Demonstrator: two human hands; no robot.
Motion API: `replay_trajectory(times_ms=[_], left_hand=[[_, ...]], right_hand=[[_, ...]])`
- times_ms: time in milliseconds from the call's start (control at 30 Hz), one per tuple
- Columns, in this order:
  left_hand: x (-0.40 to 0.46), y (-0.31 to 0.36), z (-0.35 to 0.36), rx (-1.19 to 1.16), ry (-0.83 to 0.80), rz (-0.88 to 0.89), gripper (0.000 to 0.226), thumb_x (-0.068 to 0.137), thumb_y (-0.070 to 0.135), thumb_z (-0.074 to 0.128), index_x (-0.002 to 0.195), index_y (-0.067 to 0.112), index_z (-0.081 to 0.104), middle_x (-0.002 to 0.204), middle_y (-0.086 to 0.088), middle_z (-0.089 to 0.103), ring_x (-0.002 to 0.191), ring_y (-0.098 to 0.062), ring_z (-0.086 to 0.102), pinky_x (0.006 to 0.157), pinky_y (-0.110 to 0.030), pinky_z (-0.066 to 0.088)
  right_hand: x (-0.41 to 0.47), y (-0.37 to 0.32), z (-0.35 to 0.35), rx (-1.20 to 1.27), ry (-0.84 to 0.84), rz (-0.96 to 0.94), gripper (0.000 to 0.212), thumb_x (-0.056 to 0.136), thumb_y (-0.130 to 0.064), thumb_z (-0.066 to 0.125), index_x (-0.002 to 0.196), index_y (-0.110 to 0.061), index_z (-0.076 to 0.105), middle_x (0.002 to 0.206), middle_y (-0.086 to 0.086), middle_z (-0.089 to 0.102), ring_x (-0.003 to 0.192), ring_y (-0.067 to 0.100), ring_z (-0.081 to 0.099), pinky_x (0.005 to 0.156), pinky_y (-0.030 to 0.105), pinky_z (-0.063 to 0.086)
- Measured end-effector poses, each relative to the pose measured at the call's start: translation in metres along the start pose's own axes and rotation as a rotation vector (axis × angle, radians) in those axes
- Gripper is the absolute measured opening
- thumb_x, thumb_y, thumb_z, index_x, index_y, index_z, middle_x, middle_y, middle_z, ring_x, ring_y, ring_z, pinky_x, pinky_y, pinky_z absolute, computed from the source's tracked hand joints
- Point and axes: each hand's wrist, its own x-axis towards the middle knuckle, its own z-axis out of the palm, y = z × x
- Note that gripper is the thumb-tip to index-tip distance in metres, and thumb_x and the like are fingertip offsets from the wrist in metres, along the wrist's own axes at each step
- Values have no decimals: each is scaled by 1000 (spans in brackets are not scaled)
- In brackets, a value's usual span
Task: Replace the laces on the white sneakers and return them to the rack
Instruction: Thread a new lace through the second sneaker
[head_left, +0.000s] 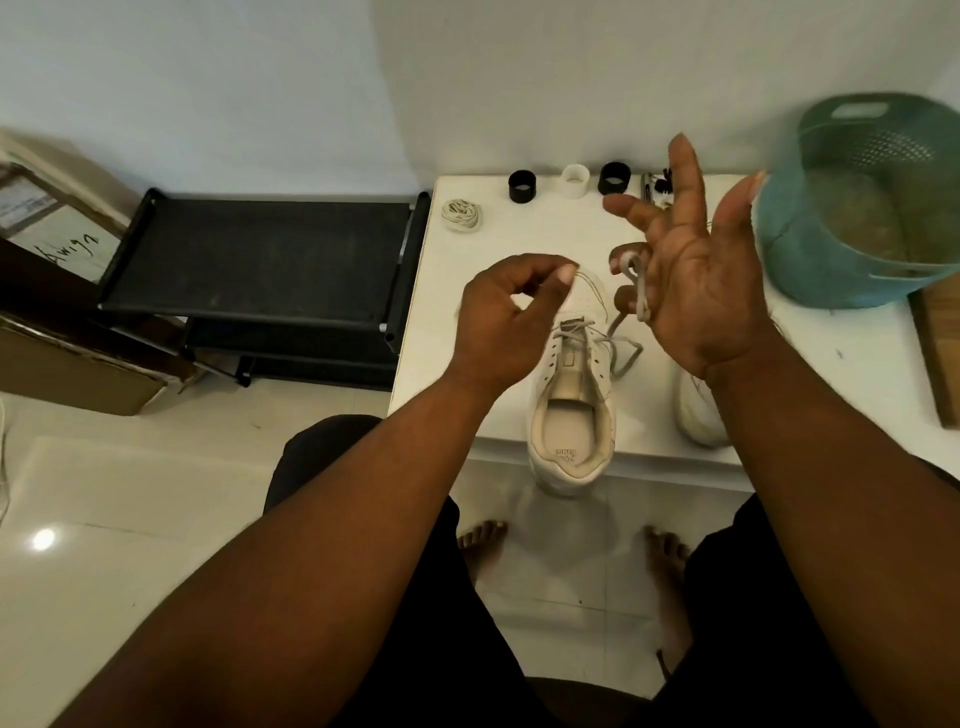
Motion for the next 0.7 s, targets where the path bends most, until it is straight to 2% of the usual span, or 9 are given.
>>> replay_trajectory(times_ms=[100,200,267,333,400,467,533,633,700], left_hand=[[-2,13,8,27,-72,129,11,95,21,71,101,16,78,91,6,75,81,-10,65,74,-24,52],[-5,16,13,58,-107,146,18,88,30,78,102,19,78,88,2,73,78,-13,64,69,-29,54],[-6,14,15,112,-101,110,27,81,39,83,100,20,78,85,2,70,76,-13,62,67,-30,54],[-5,9,16,169,-89,97,29,78,40,87,99,21,80,83,2,68,73,-14,60,66,-31,53],[-3,5,17,133,-70,53,18,83,30,84,98,20,81,83,0,70,72,-15,62,68,-32,53],[-3,4,16,-28,-68,-52,8,90,17,78,96,12,80,83,2,74,73,-13,67,71,-29,55],[-2,5,14,-204,-59,-167,8,95,8,70,99,4,77,79,4,74,72,-7,67,72,-23,54],[-1,14,10,-345,-59,-356,29,96,7,69,124,7,69,76,2,71,66,-5,64,64,-19,51],[1,16,6,-436,-74,-428,47,95,11,71,139,21,59,77,-1,71,69,-9,63,67,-23,53]], right_hand=[[3,8,2,153,-97,76,127,40,-97,62,153,-58,17,152,13,42,99,31,46,78,46,40],[2,14,4,182,-125,101,130,41,-97,61,154,-57,11,151,12,42,98,29,45,78,35,52],[2,17,5,133,-143,107,128,41,-99,55,154,-58,11,151,9,43,104,26,53,91,38,53],[1,19,7,143,-147,117,127,42,-100,54,154,-57,11,151,9,43,98,20,60,86,33,55],[1,18,9,160,-109,116,113,58,-98,44,156,-53,11,150,14,42,80,12,57,68,23,48],[2,18,8,129,-27,98,79,85,-84,28,155,-47,23,142,14,49,78,12,54,64,24,43],[4,18,1,0,86,88,50,98,-57,37,143,-37,49,124,8,59,81,13,53,64,27,41],[5,18,-8,-368,248,73,26,89,-21,53,106,-28,71,99,-4,69,79,8,56,64,26,40],[5,19,-8,-550,334,40,27,89,-7,54,96,-27,72,94,-9,70,81,1,60,69,23,44]])
